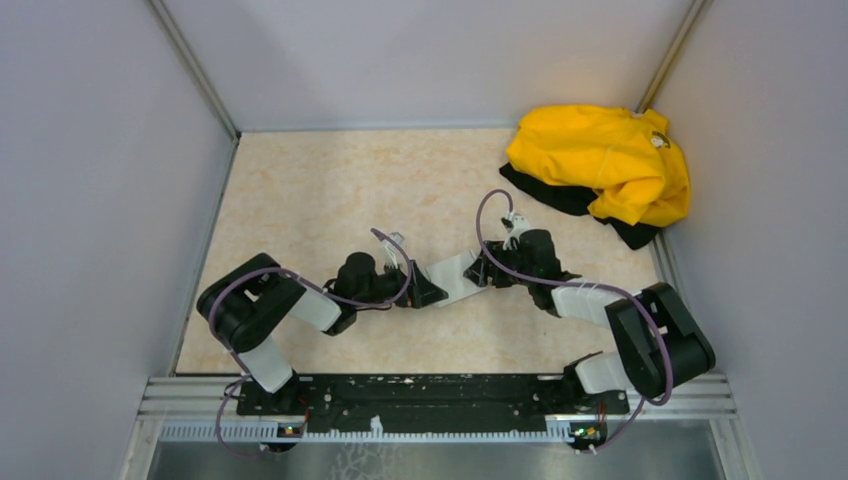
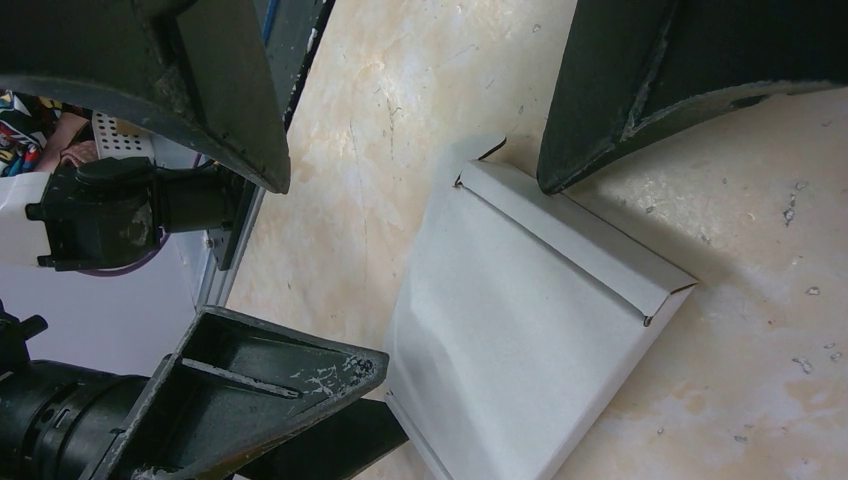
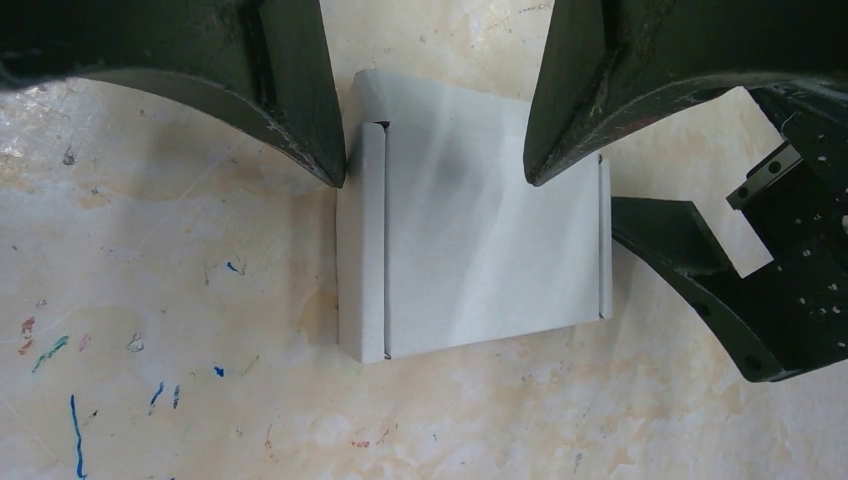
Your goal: Fold the paper box
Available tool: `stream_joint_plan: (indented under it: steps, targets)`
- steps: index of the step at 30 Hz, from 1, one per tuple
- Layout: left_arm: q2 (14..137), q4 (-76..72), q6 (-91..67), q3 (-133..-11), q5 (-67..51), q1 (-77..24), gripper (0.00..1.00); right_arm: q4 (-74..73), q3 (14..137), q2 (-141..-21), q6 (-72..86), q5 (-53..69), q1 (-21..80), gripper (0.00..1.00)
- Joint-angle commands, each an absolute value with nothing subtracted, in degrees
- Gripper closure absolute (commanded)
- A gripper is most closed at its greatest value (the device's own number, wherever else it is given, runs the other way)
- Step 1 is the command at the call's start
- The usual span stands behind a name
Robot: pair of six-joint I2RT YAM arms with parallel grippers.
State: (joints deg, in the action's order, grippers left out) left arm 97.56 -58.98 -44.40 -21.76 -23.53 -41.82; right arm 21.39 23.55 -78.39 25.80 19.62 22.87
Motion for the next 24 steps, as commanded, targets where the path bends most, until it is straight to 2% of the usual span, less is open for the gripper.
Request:
stream_joint_plan:
  steps: [1,24]
  targets:
    - [97.8,-61.8,-44.7,-23.0,-23.3,-42.4,0.01,23.6,23.2,-75.6,26.4,20.8,22.6,0.35]
    - [87.1,-53.0,-43.4,-23.0,-21.2,-43.7,0.01,20.1,22.8,-67.9,29.2,22.1,27.0,0.34]
